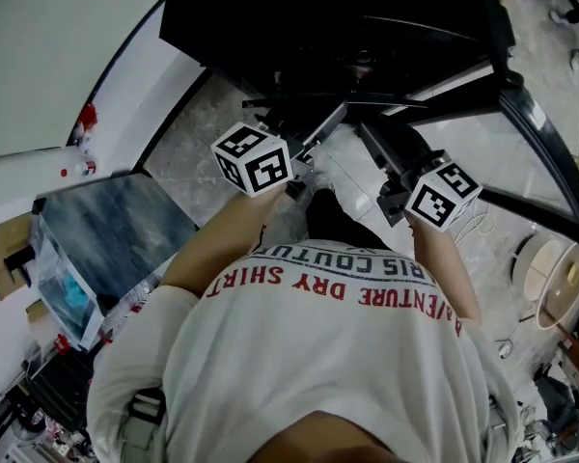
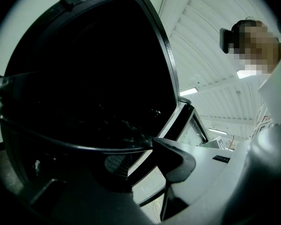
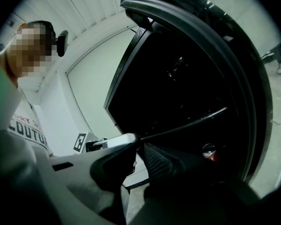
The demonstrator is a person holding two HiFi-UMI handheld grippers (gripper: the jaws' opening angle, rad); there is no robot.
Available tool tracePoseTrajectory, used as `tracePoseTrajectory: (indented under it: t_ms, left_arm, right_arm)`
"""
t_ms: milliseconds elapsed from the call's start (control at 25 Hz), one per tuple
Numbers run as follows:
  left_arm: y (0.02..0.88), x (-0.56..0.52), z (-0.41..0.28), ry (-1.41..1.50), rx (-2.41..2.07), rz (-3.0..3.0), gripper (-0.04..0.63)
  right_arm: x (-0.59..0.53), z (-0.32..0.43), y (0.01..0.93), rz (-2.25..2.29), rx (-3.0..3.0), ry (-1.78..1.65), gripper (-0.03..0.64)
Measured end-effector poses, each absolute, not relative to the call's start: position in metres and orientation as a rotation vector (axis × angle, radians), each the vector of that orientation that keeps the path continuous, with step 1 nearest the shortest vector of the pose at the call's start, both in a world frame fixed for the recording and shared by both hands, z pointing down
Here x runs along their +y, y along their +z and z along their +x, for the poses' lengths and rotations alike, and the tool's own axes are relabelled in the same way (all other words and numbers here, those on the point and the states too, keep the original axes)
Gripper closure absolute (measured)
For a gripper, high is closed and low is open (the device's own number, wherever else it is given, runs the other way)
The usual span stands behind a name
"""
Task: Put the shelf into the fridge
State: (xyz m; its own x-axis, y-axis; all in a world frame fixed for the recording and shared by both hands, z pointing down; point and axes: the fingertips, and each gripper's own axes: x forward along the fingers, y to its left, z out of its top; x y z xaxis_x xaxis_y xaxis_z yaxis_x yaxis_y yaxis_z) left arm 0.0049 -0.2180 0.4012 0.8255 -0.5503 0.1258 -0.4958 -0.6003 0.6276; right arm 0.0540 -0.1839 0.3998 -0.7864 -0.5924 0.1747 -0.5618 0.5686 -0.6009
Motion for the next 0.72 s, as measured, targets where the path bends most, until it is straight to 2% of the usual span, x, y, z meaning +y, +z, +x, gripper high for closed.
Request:
tracePoseTrajectory:
  t_ms: [720]
  left_arm:
    - [0.402, -0.242, 0.005, -0.106, -0.796, 2.35, 0.434]
  right_arm:
    - [-0.189, 0.049, 0.396, -0.99, 2.782, -0.973, 0.554]
